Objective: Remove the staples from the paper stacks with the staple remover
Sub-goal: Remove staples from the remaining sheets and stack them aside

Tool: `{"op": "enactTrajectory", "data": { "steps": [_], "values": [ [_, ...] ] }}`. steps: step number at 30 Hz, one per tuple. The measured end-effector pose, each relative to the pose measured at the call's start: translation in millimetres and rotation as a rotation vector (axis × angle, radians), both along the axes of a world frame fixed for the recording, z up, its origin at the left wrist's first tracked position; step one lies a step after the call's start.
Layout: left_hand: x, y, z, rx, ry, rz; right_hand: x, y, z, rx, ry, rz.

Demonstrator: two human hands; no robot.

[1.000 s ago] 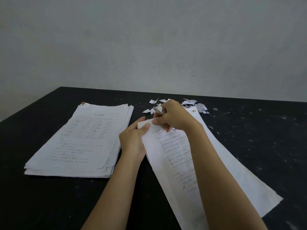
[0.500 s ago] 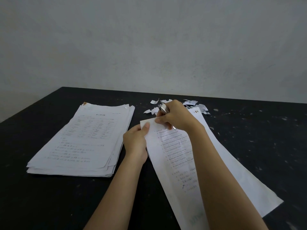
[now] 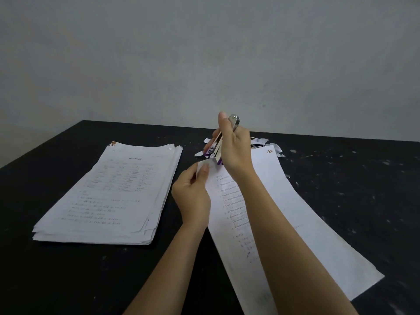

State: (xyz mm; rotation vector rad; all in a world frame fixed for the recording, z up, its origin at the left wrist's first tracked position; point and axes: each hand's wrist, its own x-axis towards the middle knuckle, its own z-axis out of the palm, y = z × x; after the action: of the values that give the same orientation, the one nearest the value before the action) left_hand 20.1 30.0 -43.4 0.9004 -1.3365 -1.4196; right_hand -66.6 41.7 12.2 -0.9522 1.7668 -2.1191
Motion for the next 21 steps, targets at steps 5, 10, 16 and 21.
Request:
{"op": "enactTrajectory", "data": {
  "steps": [5, 10, 16, 21],
  "values": [
    [0.9, 2.0, -0.8, -0.068, 0.047, 0.000, 3.0, -1.8, -2.9, 0.010, 0.041, 0.034],
    [-1.5, 2.7, -4.7, -0.064, 0.071, 0.037, 1.8, -3.3, -6.0, 0.051, 0.156, -0.017],
    [-1.3, -2.4, -3.5, 0.022, 0.095, -0.019, -4.1, 1.7, 4.6, -0.056, 0.080, -0.136],
    [1.5, -11.8, -2.2, 0.219, 0.138, -0.088, -11.2, 17.6, 16.1, 0.122, -0.067, -0.087]
  ]
}}
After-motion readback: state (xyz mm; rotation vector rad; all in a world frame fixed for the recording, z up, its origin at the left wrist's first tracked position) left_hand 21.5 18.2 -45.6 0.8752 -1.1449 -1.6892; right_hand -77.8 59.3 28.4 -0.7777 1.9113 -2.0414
